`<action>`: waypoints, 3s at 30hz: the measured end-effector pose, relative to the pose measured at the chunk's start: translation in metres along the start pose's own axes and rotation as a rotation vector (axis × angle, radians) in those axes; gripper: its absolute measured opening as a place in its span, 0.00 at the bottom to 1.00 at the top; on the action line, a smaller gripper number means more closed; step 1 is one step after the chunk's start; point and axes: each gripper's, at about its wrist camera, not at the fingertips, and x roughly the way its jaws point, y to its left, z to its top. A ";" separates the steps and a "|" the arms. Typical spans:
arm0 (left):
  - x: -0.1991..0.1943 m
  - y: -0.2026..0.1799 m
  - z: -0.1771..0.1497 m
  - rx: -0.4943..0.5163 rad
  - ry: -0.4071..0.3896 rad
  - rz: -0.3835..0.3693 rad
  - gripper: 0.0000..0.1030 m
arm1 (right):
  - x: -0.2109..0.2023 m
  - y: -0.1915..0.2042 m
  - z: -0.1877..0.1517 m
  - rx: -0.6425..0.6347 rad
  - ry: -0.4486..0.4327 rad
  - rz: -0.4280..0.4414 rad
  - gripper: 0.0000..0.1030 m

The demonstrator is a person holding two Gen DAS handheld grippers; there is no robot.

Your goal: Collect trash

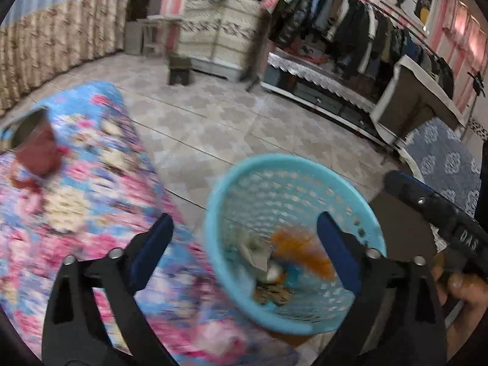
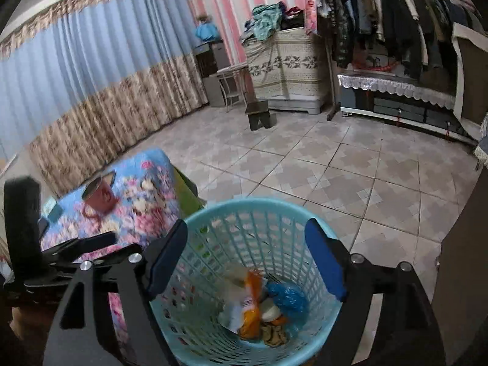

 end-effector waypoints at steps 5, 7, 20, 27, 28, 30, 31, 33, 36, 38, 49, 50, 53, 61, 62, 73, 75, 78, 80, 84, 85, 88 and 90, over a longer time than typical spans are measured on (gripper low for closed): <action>-0.108 0.066 -0.004 0.070 -0.199 0.170 0.95 | -0.033 0.086 -0.001 -0.075 -0.121 0.030 0.76; -0.179 0.101 -0.030 0.128 -0.325 0.349 0.95 | -0.043 0.141 -0.015 -0.115 -0.163 0.079 0.79; -0.369 0.228 -0.221 -0.168 -0.545 0.670 0.95 | -0.076 0.422 -0.193 -0.410 -0.193 0.410 0.89; -0.358 0.218 -0.241 -0.065 -0.569 0.656 0.95 | -0.076 0.403 -0.190 -0.355 -0.237 0.396 0.92; -0.357 0.214 -0.241 -0.048 -0.572 0.680 0.95 | -0.071 0.398 -0.187 -0.320 -0.227 0.385 0.92; -0.355 0.214 -0.239 -0.036 -0.569 0.716 0.95 | -0.071 0.385 -0.184 -0.269 -0.224 0.364 0.92; -0.358 0.218 -0.239 -0.052 -0.569 0.718 0.95 | -0.071 0.381 -0.181 -0.254 -0.223 0.360 0.92; -0.368 0.228 -0.239 -0.112 -0.583 0.715 0.95 | -0.072 0.375 -0.176 -0.238 -0.236 0.338 0.92; -0.383 0.244 -0.240 -0.187 -0.616 0.727 0.95 | -0.076 0.377 -0.170 -0.305 -0.249 0.314 0.93; -0.390 0.251 -0.239 -0.207 -0.628 0.746 0.95 | -0.080 0.383 -0.170 -0.372 -0.272 0.284 0.93; -0.397 0.259 -0.238 -0.203 -0.618 0.764 0.95 | -0.084 0.402 -0.182 -0.478 -0.268 0.248 0.93; -0.396 0.260 -0.239 -0.202 -0.615 0.751 0.95 | -0.085 0.403 -0.183 -0.483 -0.268 0.250 0.93; -0.394 0.261 -0.239 -0.202 -0.608 0.713 0.95 | -0.086 0.404 -0.184 -0.485 -0.262 0.256 0.93; -0.383 0.254 -0.236 -0.159 -0.569 0.724 0.95 | -0.088 0.406 -0.185 -0.487 -0.259 0.260 0.94; -0.382 0.253 -0.235 -0.157 -0.566 0.726 0.95 | -0.089 0.406 -0.185 -0.483 -0.256 0.264 0.94; -0.380 0.249 -0.234 -0.145 -0.557 0.741 0.95 | -0.086 0.404 -0.183 -0.454 -0.240 0.264 0.94; -0.380 0.247 -0.233 -0.138 -0.557 0.742 0.95 | -0.086 0.404 -0.184 -0.456 -0.241 0.261 0.94; -0.378 0.245 -0.233 -0.124 -0.554 0.741 0.95 | -0.086 0.405 -0.184 -0.459 -0.243 0.259 0.94; -0.377 0.242 -0.233 -0.117 -0.552 0.739 0.95 | -0.086 0.404 -0.184 -0.458 -0.243 0.259 0.94; -0.379 0.241 -0.234 -0.114 -0.564 0.727 0.95 | -0.086 0.404 -0.184 -0.455 -0.242 0.258 0.94; -0.380 0.242 -0.234 -0.116 -0.568 0.724 0.95 | -0.087 0.404 -0.184 -0.455 -0.243 0.258 0.94; -0.381 0.243 -0.235 -0.127 -0.573 0.722 0.95 | -0.087 0.404 -0.184 -0.453 -0.243 0.257 0.94; -0.381 0.244 -0.236 -0.130 -0.572 0.722 0.95 | -0.088 0.404 -0.185 -0.453 -0.243 0.256 0.94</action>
